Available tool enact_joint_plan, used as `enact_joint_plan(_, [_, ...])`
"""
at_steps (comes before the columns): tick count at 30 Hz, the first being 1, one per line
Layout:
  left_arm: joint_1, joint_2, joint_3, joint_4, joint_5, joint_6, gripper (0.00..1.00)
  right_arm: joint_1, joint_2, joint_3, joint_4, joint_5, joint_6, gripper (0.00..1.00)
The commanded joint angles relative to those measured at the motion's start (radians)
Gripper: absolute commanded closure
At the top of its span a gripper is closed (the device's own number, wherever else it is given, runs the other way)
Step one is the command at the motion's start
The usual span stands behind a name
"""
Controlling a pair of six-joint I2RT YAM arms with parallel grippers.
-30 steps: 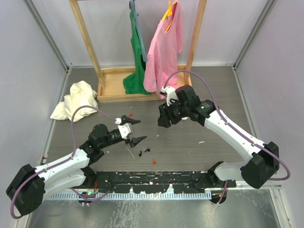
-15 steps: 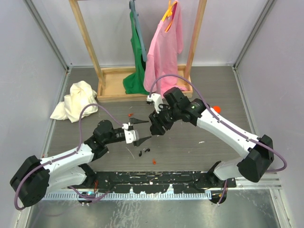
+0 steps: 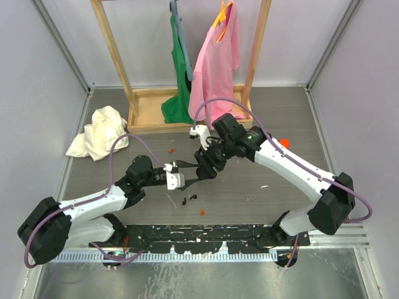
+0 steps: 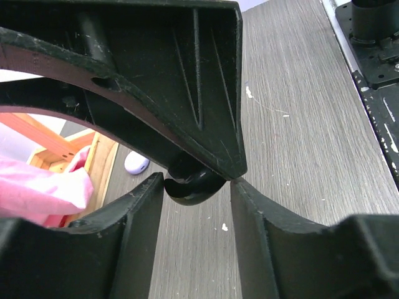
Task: Insert the wireless bluetooth earbuds into the charging case
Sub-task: Pick up the charging case at the center of the board.
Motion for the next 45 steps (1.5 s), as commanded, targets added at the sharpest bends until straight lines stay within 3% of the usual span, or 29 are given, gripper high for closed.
enact_joint_plan(1, [-0.010, 0.013, 0.043, 0.080, 0.048, 0.020, 0.55, 0.005, 0.010, 0.061, -0.017, -0.065, -0.031, 0.55])
enact_joint_plan(8, [-0.015, 0.028, 0.046, 0.071, 0.046, 0.043, 0.60, 0.005, 0.044, 0.091, -0.055, -0.076, -0.043, 0.54])
enact_joint_plan(23, [-0.024, 0.034, -0.004, 0.090, -0.035, 0.005, 0.99, -0.009, 0.006, 0.114, -0.023, 0.027, -0.054, 0.34])
enact_joint_plan(27, [-0.024, 0.015, -0.044, 0.150, -0.101, -0.086, 1.00, -0.035, -0.061, 0.063, 0.088, 0.067, -0.033, 0.29])
enact_joint_plan(33, [-0.023, -0.060, -0.067, 0.099, -0.274, -0.237, 1.00, -0.066, -0.167, -0.074, 0.298, 0.054, -0.028, 0.28])
enact_joint_plan(45, [0.027, -0.140, -0.065, 0.070, -0.353, -0.669, 1.00, -0.073, -0.380, -0.422, 0.759, -0.106, -0.052, 0.29])
